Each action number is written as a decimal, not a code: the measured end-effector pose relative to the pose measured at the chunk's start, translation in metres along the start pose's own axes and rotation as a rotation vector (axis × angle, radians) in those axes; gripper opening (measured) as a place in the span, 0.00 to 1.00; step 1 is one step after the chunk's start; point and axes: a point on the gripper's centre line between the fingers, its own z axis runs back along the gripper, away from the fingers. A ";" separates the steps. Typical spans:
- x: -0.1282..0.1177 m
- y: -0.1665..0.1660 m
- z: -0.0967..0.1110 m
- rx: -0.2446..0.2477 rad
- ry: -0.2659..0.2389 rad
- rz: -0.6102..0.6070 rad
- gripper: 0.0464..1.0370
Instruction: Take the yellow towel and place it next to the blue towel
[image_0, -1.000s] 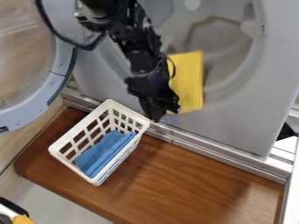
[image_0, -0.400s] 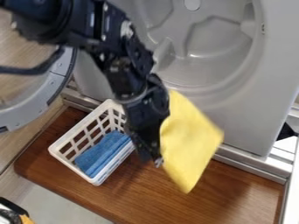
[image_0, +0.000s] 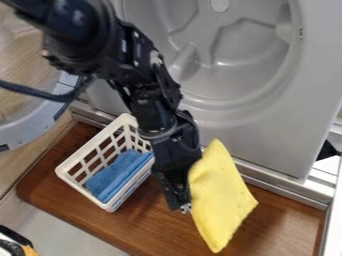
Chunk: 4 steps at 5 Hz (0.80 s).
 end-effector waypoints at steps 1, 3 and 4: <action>0.005 0.005 -0.017 -0.041 0.011 -0.025 0.07; 0.009 0.014 -0.040 0.024 0.024 -0.005 0.55; 0.007 0.017 -0.044 0.037 0.029 0.024 0.86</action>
